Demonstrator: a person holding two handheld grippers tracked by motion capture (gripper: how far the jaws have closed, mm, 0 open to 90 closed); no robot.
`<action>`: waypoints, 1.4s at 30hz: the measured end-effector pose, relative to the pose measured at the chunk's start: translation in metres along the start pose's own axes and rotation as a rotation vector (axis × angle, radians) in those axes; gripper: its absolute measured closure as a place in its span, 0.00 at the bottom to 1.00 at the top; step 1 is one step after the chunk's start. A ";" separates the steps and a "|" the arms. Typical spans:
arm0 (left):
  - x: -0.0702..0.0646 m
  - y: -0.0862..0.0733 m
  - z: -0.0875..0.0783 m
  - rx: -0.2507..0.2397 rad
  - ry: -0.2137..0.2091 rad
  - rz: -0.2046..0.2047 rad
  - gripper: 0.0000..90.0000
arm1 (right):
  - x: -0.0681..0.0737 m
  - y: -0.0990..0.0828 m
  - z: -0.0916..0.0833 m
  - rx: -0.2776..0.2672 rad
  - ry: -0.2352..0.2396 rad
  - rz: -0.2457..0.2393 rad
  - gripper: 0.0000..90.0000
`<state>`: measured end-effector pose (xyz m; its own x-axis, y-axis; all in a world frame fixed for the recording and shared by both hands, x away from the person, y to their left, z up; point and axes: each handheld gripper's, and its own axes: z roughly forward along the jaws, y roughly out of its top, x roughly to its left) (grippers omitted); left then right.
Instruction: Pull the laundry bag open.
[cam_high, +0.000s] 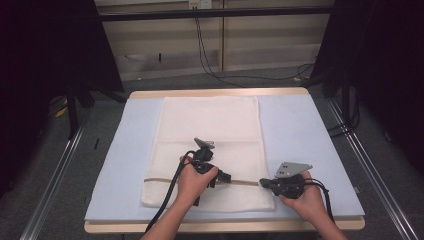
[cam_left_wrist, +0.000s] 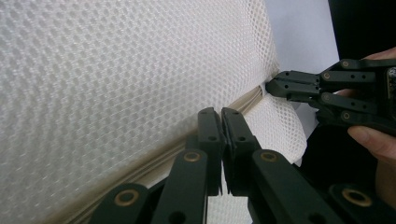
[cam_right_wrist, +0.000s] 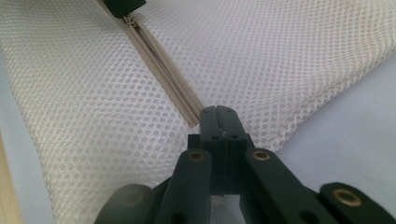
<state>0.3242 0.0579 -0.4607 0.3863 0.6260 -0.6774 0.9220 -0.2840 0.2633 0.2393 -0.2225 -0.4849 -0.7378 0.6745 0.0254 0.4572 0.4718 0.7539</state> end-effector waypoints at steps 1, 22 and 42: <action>0.000 0.000 -0.001 -0.002 -0.002 0.005 0.97 | 0.000 0.000 0.000 0.000 0.000 0.002 1.00; 0.007 -0.003 -0.010 -0.008 -0.017 -0.008 0.97 | 0.000 0.000 0.000 0.003 0.000 0.004 1.00; 0.011 -0.004 -0.014 -0.015 -0.026 -0.022 0.97 | 0.000 0.001 0.000 0.007 -0.001 0.009 1.00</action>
<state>0.3254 0.0762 -0.4593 0.3650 0.6128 -0.7009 0.9307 -0.2589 0.2584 0.2393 -0.2219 -0.4842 -0.7333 0.6792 0.0315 0.4671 0.4694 0.7493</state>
